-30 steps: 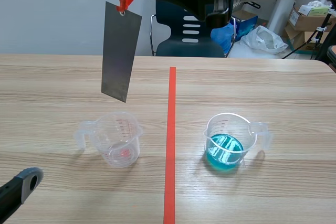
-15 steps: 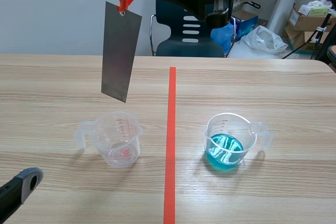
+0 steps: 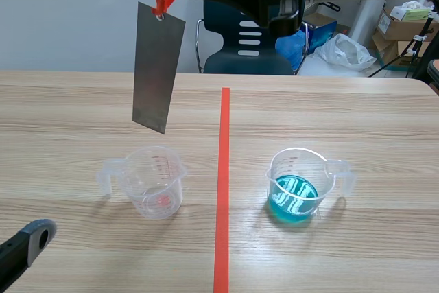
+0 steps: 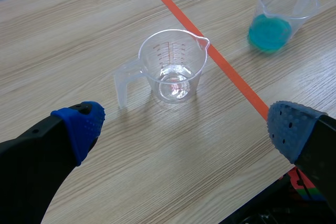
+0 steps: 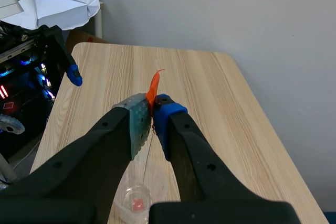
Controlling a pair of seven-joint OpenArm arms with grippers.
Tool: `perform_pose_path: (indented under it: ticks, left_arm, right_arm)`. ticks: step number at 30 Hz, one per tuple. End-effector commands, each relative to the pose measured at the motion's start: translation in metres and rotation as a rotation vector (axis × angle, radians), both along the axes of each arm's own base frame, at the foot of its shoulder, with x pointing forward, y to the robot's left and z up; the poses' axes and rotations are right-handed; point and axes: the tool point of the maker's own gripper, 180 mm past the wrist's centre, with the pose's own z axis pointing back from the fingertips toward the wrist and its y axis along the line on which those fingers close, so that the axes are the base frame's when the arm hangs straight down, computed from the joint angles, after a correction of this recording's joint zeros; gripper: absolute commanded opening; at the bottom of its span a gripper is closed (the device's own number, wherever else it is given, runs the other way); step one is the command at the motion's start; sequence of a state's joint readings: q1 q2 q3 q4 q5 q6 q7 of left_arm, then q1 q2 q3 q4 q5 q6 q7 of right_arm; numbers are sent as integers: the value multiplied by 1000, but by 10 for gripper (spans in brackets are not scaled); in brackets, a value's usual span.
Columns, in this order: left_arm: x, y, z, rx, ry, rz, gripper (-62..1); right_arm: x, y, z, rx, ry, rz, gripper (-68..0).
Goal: Do the redox reaction experiment
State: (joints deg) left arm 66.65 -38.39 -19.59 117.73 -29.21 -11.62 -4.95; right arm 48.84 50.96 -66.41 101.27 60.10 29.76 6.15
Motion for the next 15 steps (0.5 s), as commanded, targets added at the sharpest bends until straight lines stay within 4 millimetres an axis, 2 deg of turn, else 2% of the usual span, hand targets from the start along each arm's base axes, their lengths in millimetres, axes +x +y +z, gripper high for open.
perform_pose_path:
  ticks: [1, 9, 15]
  left_arm:
    - [3, -1, 7, -18, -26, 5, 14]
    - [3, -1, 7, -18, -27, 5, 14]
    - [3, -1, 7, -18, -27, 5, 14]
  right_arm:
    - [1, 0, 16, 44, -21, 2, -667]
    - [3, -5, 14, 34, -15, -10, -667]
    - [5, -24, 11, 12, 14, -31, -667]
